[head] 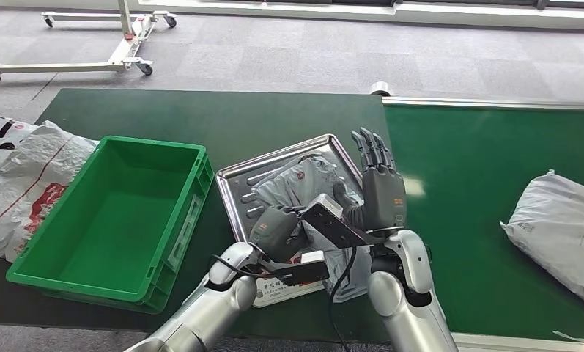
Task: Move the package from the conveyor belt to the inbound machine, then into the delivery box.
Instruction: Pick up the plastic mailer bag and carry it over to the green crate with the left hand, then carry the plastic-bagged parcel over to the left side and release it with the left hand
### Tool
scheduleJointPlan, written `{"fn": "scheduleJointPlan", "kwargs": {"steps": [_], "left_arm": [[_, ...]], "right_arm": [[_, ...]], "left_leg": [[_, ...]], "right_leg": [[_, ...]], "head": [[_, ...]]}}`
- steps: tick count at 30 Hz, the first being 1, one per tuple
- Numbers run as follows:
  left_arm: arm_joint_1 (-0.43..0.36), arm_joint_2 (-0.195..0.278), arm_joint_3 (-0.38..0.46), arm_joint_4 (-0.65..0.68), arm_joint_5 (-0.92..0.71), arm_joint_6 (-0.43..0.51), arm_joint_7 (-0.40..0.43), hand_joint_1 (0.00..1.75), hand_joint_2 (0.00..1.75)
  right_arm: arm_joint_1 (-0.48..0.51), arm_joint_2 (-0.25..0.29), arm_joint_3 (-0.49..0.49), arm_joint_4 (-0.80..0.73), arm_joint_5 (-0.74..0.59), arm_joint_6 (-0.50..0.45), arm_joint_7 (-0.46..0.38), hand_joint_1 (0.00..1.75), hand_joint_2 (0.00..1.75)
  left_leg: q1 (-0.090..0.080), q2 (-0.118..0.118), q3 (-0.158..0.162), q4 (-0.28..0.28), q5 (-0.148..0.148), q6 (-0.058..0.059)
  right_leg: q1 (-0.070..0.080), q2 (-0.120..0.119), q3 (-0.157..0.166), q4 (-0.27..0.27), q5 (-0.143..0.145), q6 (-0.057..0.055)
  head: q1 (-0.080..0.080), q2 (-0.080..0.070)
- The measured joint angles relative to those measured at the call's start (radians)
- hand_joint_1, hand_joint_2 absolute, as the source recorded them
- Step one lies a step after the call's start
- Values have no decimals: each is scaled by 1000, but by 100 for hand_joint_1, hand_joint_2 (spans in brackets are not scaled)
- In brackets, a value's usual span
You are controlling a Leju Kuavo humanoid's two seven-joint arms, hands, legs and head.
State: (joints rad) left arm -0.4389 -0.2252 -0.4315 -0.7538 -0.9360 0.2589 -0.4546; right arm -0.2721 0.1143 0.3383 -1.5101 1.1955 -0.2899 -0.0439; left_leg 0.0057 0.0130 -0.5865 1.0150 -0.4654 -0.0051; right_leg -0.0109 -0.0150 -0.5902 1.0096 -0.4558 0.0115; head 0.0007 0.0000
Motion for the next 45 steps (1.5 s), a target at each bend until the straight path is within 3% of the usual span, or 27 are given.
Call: {"fn": "scheduleJointPlan", "kwargs": {"steps": [4, 10, 16, 20, 26, 30, 32, 34, 36, 38, 40, 41, 42, 43, 45], "left_arm": [[27, 8, 35, -59, 55, 52, -5, 175, 175], [77, 26, 153, -239, 175, 212, -10, 175, 175], [127, 34, 309, -450, 101, 430, -39, 175, 175], [148, 33, 409, -549, 90, 442, -51, 175, 175], [164, 28, 469, -614, 67, 442, -72, 175, 175], [154, -28, 602, -683, -107, 442, -202, 175, 175], [140, -51, 696, -751, -288, 442, -203, 175, 175], [127, -62, 770, -817, -464, 442, -138, 175, 175], [124, -47, 802, -841, -542, 442, 9, 97, 175], [112, 21, 776, -772, -557, 442, 286, 10, 87], [80, 110, 685, -622, -558, 438, 686, 0, 0], [69, 143, 626, -550, -558, 437, 864, 0, 0], [66, 167, 570, -494, -558, 437, 989, 0, 0], [67, 182, 523, -450, -559, 438, 1055, 0, 0], [69, 203, 483, -387, -559, 439, 1040, 0, 0]], "right_arm": [[11, 3, -8, -4, 4, 0, -1, 0, 175], [26, 3, -17, -4, 6, -8, -2, 0, 175], [43, 3, -17, -4, 4, -26, -5, 0, 175], [49, 3, -17, -3, 2, -35, -7, 0, 175], [52, 3, -17, -3, 1, -37, -7, 0, 175], [52, 3, -17, 0, -2, -43, -6, 0, 175], [52, 3, -17, 5, -5, -49, -6, 0, 175], [52, 3, -17, 11, -7, -57, -4, 0, 175], [54, 2, -17, 13, -7, -64, 3, 0, 175], [60, 1, -17, 13, -1, -68, 13, 0, 175], [70, 0, -17, 9, 8, -68, 19, 0, 175], [74, 0, -17, 7, 12, -66, 20, 0, 175], [77, -1, -17, 4, 16, -64, 20, 0, 175], [79, -1, -17, 2, 18, -62, 21, 0, 175], [85, -1, -17, 0, 22, -60, 23, 0, 175]], "left_leg": [[0, 0, 0, 0, 0, 0], [0, 0, 0, 0, 0, 0], [1, 0, -1, 0, 0, 0], [1, 0, -1, 0, 0, 0], [0, 0, -2, 0, 0, 0], [0, 1, -2, 0, 0, 0], [0, 2, -2, 0, 0, 0], [0, 2, -2, 0, 0, -1], [0, 2, -1, 0, 0, -1], [0, 2, -1, 0, 1, -2], [0, 3, -1, -1, 2, -3], [0, 2, -1, -1, 2, -3], [1, 1, -2, -1, 3, -3], [2, 2, -2, -1, 3, -3], [2, 4, -2, -1, 3, -3]], "right_leg": [[0, 0, 0, 0, 0, 0], [0, 0, -1, 0, 0, 0], [0, 1, -2, 0, 0, 0], [0, 0, -2, 0, -1, 0], [0, 0, -1, 0, 0, 0], [0, 1, -1, 0, 0, 0], [0, 2, -2, 0, 0, 0], [0, 2, -3, 0, 0, 0], [1, 2, -3, 0, -1, 0], [1, 2, -6, 0, -1, -1], [2, 2, -6, 0, -1, -2], [2, 2, -5, 0, -1, -2], [2, 2, -4, 0, 0, -2], [3, 2, -3, 0, 0, -3], [2, 4, -4, 0, 2, -3]], "head": [[0, 0], [0, 0], [0, 0], [0, 0], [0, 0], [0, 0], [0, 0], [0, 0], [0, 0], [0, 0], [-1, 0], [0, 0], [0, 0], [0, 0], [0, 0]]}}
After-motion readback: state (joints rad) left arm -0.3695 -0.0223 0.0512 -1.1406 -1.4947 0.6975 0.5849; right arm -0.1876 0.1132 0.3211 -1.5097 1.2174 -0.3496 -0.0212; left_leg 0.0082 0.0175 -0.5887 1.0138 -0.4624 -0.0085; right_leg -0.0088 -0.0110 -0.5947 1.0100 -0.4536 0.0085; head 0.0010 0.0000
